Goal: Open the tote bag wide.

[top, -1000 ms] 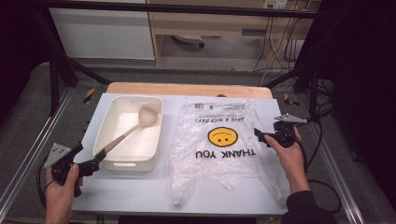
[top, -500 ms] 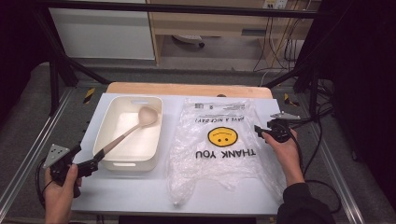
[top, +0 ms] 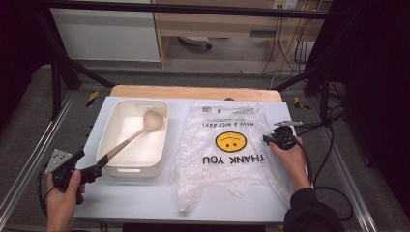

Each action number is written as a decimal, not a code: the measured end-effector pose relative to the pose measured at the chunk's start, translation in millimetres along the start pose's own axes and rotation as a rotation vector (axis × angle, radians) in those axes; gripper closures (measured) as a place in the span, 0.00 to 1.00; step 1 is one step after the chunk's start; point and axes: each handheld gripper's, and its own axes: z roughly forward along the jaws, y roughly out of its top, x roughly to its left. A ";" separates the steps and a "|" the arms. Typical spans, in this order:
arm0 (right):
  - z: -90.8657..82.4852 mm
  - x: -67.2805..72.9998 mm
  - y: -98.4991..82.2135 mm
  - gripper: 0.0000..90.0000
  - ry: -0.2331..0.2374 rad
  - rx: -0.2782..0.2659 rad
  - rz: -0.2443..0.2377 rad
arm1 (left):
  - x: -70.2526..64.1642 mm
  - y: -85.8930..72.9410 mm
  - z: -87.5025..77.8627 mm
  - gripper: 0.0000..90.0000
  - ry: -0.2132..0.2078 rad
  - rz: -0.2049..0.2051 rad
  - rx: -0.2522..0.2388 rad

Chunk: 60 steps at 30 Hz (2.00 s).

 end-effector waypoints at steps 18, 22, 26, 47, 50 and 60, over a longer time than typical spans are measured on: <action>-4.0 -13.0 -3.0 1.00 -0.042 -0.078 0.166 | -0.6 1.6 -1.5 0.05 -0.003 0.003 -0.008; -3.9 -19.3 -2.6 1.00 -0.088 -0.096 0.219 | -0.3 0.5 -2.2 0.05 0.003 -0.001 -0.007; -4.8 -24.7 -2.7 1.00 -0.132 -0.103 0.256 | 1.0 0.8 -1.0 0.05 0.005 -0.005 -0.008; -32.0 -6.6 -1.8 0.38 -0.138 -0.141 0.199 | 0.5 2.0 -2.2 0.05 0.003 -0.002 -0.013; -49.6 3.0 -1.4 0.21 -0.137 -0.158 0.180 | 1.0 1.8 -2.4 0.05 0.007 -0.001 -0.012; -77.1 27.0 -5.4 0.07 -0.097 -0.170 0.117 | 0.1 2.9 -3.7 0.05 -0.006 0.009 -0.022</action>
